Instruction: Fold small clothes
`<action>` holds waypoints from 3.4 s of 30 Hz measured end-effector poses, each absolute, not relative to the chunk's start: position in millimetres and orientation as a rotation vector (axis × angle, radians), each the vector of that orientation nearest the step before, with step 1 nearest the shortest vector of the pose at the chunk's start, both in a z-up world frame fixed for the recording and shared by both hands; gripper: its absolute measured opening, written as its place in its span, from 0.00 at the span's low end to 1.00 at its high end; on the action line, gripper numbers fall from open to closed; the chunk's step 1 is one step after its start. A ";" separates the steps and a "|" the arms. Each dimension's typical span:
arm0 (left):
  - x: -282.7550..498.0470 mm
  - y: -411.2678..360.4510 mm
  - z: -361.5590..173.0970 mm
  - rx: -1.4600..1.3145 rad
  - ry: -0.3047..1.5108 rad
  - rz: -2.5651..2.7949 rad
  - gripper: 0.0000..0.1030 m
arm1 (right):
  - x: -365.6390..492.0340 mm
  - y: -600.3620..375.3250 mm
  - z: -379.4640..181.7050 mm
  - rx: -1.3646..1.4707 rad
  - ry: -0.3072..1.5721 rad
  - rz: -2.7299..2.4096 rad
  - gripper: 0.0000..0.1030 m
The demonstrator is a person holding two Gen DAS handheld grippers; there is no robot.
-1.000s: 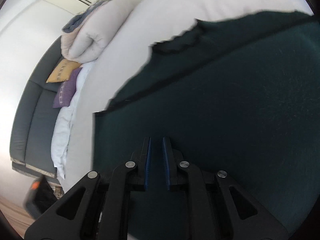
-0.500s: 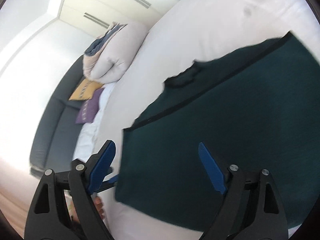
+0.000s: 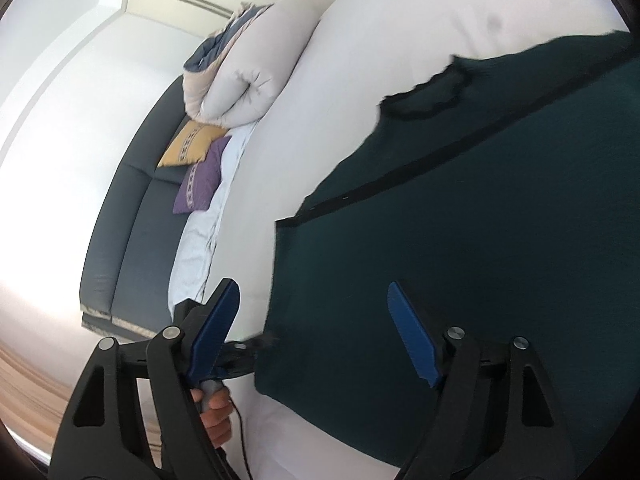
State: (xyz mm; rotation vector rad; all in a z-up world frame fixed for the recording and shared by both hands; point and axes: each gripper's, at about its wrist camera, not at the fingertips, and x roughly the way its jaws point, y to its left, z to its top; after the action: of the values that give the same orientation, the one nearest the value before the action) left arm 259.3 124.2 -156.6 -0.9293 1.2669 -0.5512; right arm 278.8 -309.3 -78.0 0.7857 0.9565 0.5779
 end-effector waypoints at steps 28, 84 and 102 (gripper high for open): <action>282.4 -32.2 -32.6 -0.647 1.121 -0.735 0.12 | 330.2 -400.7 -111.1 1.156 0.972 0.668 0.80; 254.3 -77.7 -34.2 -0.478 1.184 -0.808 0.65 | 309.8 -540.4 -103.6 0.792 1.119 0.324 0.15; 352.4 -182.3 -56.4 -0.036 1.034 -0.620 0.51 | 290.9 -539.5 -77.4 0.654 0.968 0.248 0.17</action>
State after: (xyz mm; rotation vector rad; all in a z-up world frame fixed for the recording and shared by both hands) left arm 352.4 -182.3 -56.4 -0.0362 1.0342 -0.6204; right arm 290.9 -539.5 -77.4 0.6536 0.9678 0.2476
